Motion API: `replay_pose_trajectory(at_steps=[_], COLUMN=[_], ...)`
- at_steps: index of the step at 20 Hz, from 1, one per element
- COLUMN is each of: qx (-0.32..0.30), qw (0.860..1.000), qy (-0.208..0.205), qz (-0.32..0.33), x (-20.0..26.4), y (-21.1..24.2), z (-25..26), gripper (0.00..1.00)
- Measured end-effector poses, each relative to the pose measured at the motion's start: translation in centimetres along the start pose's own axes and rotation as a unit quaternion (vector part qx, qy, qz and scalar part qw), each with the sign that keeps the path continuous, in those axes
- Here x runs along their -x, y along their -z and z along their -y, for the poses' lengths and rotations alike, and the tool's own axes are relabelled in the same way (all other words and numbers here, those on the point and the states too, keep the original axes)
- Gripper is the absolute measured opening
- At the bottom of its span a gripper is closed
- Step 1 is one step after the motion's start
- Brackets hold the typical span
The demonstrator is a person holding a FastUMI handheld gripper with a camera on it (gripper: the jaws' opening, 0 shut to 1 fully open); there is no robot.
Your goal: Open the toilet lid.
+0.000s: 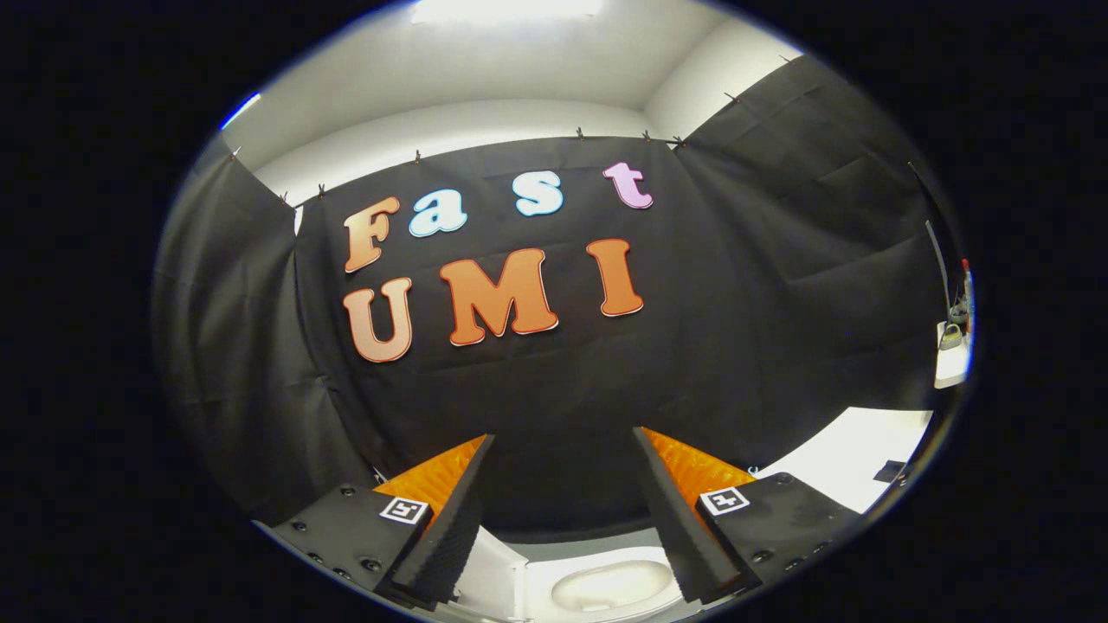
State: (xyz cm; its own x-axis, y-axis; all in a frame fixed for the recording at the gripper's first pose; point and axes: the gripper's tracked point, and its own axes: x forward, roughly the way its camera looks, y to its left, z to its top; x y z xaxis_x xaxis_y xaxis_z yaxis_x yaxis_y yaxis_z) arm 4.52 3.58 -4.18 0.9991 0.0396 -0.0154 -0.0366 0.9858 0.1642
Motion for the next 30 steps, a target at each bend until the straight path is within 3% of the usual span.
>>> replay_pose_trajectory(at_steps=[30], qx=[0.018], qw=[1.000], qy=[-0.004], qz=[-0.014], x=[-0.3], y=[1.4], z=[0.6], gripper=[0.98])
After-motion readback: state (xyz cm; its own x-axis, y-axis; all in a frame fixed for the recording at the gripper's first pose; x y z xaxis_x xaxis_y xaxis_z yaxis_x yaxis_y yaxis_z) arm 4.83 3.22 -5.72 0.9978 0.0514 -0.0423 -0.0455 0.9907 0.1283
